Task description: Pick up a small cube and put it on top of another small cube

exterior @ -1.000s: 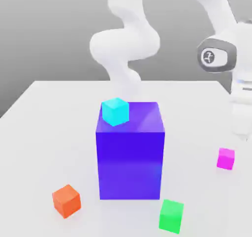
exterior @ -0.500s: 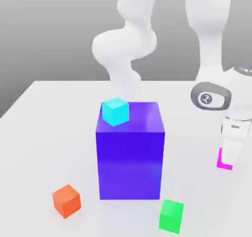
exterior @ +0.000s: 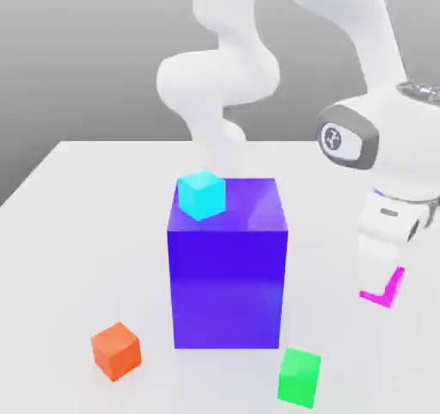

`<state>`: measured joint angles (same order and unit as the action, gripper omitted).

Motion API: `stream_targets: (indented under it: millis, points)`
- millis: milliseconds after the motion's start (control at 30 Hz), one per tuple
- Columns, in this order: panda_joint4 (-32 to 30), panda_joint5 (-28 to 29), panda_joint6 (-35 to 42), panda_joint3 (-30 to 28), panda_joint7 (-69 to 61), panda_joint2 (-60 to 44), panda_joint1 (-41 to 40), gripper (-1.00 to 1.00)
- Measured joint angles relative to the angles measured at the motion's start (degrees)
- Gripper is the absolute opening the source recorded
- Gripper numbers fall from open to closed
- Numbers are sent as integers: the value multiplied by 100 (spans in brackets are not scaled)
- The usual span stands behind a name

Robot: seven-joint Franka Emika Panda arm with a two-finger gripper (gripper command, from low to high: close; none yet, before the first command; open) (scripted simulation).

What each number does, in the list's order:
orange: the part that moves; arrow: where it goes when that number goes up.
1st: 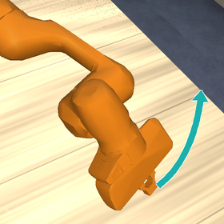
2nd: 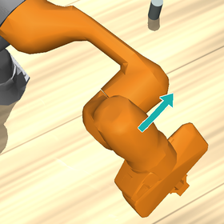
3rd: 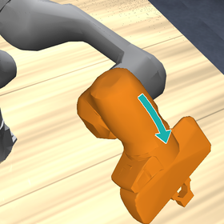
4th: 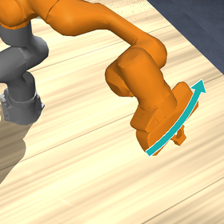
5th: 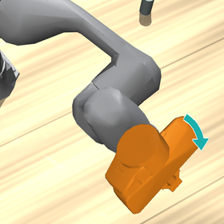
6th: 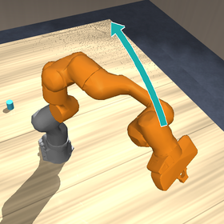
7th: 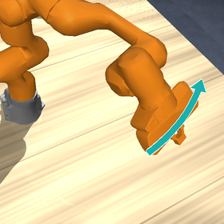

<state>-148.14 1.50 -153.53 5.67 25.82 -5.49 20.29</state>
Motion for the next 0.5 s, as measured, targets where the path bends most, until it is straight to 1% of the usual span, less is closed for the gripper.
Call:
stream_targets:
  millis: [133,267,300,500]
  points:
    - [358,-117,295,-418,-346,-59,-675,-100]
    - [458,-114,-298,-489,-391,-752,-721,-100]
    - [469,-105,-455,-495,-384,-920,-722,100]
    - [474,-101,-537,-498,-381,-1004,-722,100]
